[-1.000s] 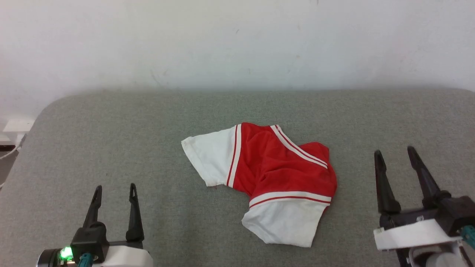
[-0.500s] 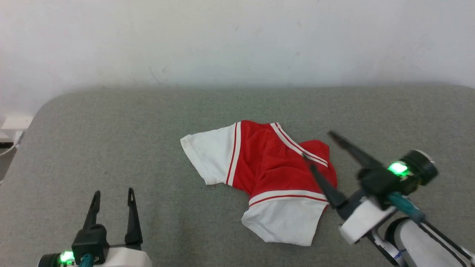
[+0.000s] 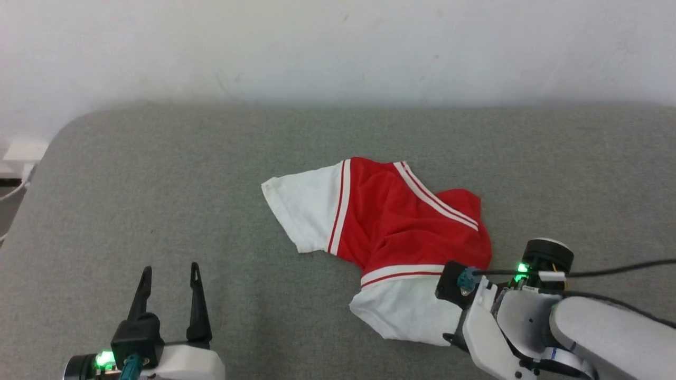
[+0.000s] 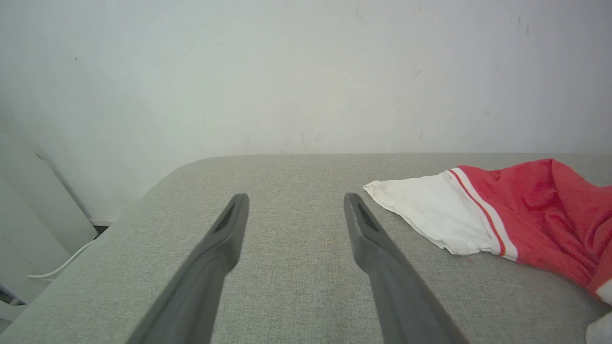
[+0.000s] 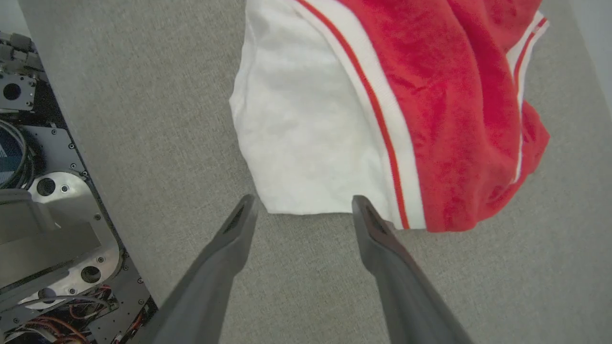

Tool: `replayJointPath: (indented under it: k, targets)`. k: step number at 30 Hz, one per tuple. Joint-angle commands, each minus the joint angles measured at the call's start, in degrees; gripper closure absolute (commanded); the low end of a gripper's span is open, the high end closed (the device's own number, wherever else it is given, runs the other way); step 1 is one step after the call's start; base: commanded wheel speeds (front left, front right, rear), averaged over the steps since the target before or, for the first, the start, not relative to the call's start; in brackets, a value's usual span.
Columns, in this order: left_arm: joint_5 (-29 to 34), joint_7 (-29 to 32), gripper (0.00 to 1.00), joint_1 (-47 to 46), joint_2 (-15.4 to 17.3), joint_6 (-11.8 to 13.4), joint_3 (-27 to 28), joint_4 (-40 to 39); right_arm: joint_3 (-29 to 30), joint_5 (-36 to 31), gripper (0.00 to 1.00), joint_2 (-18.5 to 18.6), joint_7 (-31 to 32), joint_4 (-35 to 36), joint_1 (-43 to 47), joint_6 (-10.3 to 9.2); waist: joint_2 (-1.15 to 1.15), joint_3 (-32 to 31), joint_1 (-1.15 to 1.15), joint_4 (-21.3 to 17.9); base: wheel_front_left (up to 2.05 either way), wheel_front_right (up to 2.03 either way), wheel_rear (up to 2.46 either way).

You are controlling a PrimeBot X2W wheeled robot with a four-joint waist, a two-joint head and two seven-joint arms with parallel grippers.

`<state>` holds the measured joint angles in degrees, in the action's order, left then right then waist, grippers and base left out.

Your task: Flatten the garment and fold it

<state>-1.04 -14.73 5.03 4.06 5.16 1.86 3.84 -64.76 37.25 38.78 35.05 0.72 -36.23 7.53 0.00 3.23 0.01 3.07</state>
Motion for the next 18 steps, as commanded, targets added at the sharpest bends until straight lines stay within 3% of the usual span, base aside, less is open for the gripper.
replayJointPath:
  k: [1,5,9,18]
  targets:
    - [-0.46,-0.27,0.0,-1.22,-0.12,0.25,-0.14,0.27,-1.95,1.53,0.0,0.38,1.19,-0.56,-2.1,-0.04,0.0,1.34,-0.01,1.2,0.0,0.0,0.0]
    - [-0.97,-0.27,0.0,-2.66,-0.41,0.52,-0.33,0.69,-6.62,4.88,0.0,-0.39,2.29,-2.94,-5.7,-0.04,0.0,3.48,-0.01,2.71,0.0,0.0,0.0]
    - [-1.29,-0.27,0.0,-4.09,-0.67,0.6,-0.85,0.97,-8.33,4.08,0.0,-2.73,2.42,-7.01,-6.66,-0.04,0.0,5.9,-0.01,4.08,0.0,0.0,0.0]
    - [-1.88,-0.27,0.0,-6.93,-1.01,1.02,-1.72,2.17,-8.58,-2.05,0.0,-6.27,5.11,-12.33,-0.79,-0.04,0.0,8.76,-0.01,5.98,0.0,0.0,0.0]
